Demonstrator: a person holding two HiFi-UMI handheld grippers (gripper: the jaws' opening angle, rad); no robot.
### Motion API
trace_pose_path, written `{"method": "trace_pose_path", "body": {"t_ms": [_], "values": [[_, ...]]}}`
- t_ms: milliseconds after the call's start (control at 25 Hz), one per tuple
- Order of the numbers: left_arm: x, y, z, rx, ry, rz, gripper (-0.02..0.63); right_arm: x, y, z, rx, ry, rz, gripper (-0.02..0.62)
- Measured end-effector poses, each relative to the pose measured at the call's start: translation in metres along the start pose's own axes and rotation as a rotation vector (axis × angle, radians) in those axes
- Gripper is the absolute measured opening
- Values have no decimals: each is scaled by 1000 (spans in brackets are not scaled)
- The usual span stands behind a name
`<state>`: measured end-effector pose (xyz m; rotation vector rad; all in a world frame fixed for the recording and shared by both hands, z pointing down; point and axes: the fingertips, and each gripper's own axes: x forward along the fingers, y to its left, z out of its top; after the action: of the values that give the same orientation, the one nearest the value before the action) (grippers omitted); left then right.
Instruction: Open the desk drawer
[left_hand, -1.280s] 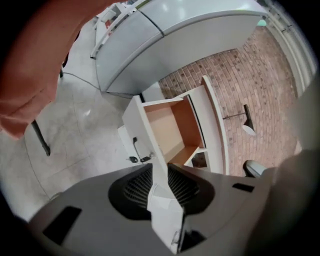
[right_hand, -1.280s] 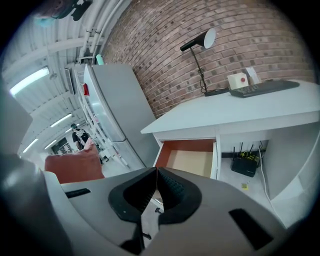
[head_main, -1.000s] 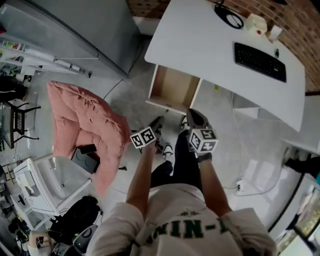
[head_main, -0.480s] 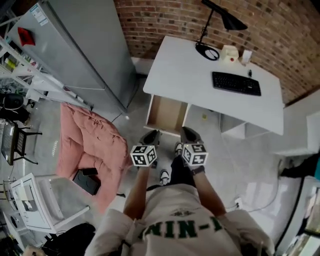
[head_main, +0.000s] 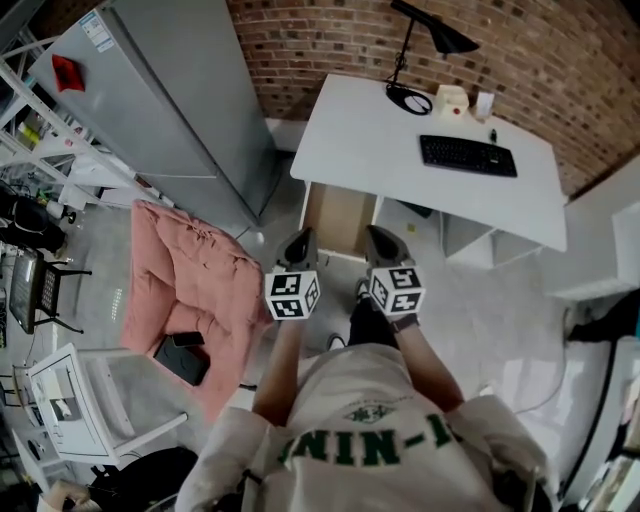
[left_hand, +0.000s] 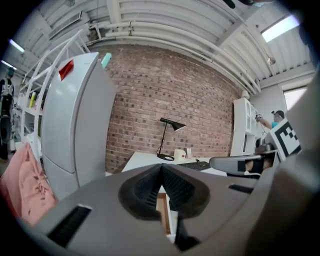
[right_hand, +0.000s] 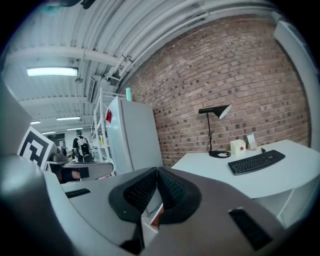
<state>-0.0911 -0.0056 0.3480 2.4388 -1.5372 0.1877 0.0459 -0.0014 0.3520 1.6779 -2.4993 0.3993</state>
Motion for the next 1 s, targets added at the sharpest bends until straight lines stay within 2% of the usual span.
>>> {"method": "trace_pose_path", "body": {"t_ms": [160,360,520,1000], "values": [[-6,-3,25,49,-57,-10,2,-11,1,30,-6,-79,-10,5],[-11,-10,46,94,-113,-10,2,-20,-2,48,-41,-109,-43,3],[-10,-13,51,136,-113,-6,2,-25,-7,53,-55,-117,-67,3],[-26,4,52,178,-84,26,2,-28,-17,56,-96,-103,-93,3]]}}
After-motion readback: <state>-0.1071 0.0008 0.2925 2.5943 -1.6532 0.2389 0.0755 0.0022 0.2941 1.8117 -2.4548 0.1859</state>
